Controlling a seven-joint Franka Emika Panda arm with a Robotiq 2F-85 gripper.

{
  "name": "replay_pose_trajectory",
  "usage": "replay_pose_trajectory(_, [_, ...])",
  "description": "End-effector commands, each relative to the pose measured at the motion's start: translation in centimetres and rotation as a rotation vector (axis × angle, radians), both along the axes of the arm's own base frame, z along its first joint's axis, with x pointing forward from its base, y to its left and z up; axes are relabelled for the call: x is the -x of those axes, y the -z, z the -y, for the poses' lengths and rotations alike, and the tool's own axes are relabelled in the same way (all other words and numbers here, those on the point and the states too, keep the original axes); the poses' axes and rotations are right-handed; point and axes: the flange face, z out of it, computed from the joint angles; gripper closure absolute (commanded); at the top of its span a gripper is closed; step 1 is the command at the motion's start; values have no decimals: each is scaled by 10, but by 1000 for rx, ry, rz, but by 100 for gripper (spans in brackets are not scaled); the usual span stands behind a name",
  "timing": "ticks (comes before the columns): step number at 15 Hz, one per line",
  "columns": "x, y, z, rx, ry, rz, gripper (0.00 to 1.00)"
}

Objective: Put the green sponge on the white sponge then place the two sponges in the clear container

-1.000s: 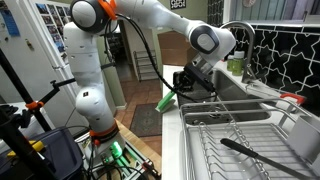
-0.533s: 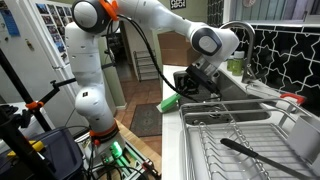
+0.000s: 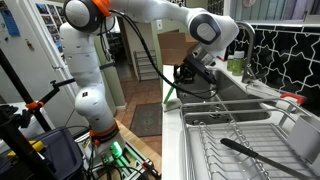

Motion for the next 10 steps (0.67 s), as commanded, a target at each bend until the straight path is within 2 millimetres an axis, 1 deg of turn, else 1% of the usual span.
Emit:
replay_pose_trajectory(1, [7, -20, -14, -80, -58, 29, 96])
replay_pose_trajectory(4, [8, -18, -19, -128, -82, 16, 96])
replay_pose_trajectory(8, [2, 0, -9, -104, -55, -32, 96])
replay_pose_trajectory(10, [-1, 9, -8, -110, -55, -48, 96])
